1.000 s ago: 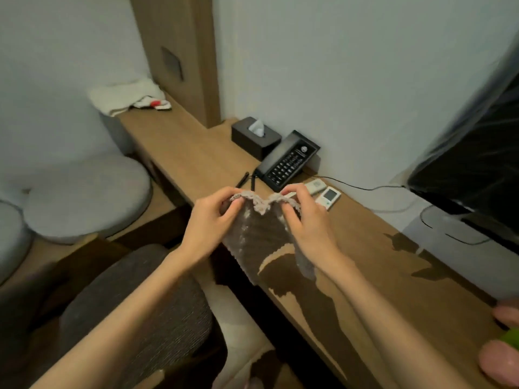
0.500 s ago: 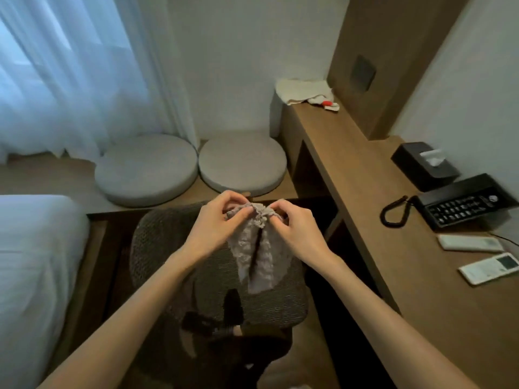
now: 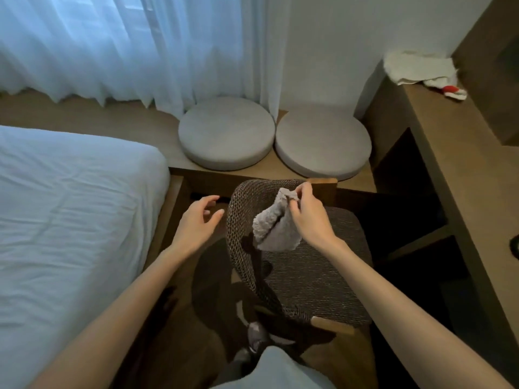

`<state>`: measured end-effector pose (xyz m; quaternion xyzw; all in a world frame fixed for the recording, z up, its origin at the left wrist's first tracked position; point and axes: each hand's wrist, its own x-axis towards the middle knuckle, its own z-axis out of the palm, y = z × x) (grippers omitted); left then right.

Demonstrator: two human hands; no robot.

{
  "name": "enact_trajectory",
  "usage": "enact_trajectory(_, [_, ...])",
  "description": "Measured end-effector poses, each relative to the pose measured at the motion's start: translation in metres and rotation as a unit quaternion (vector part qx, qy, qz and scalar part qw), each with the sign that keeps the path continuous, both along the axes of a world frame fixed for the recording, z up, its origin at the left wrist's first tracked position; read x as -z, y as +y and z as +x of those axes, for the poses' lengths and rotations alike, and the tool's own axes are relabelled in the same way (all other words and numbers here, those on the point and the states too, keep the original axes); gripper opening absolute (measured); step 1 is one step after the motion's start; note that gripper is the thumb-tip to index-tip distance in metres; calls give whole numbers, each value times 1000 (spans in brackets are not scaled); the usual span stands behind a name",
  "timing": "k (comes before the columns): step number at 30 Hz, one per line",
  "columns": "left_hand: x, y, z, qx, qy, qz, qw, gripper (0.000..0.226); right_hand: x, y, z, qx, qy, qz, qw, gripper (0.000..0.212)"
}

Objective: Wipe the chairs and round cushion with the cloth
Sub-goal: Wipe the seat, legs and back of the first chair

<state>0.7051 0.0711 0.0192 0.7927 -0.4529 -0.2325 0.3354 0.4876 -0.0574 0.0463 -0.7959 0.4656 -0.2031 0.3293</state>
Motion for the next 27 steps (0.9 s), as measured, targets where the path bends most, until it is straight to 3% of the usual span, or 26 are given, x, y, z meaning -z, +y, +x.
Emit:
enact_trajectory(6, [15, -25, 21, 117, -122, 42, 985, 48, 36, -24, 33, -64, 2, 101, 993, 9])
enact_trajectory(10, [26, -52, 39, 237, -210, 72, 946, 57, 53, -33, 38, -76, -31, 203, 976, 24])
enact_trajectory(13, [37, -78, 55, 363, -286, 113, 880, 69, 67, -32, 41, -60, -49, 246, 966, 28])
enact_trajectory(18, [66, -126, 82, 522, -376, 105, 758, 76, 95, -13, 58, -4, 10, 285, 959, 49])
enact_trajectory(23, [91, -171, 110, 658, -352, 35, 665, 57, 121, 37, 95, 61, 101, 336, 934, 68])
enact_trajectory(27, [107, -186, 127, 737, -362, 10, 571, 69, 128, 82, 127, 158, 131, 309, 929, 82])
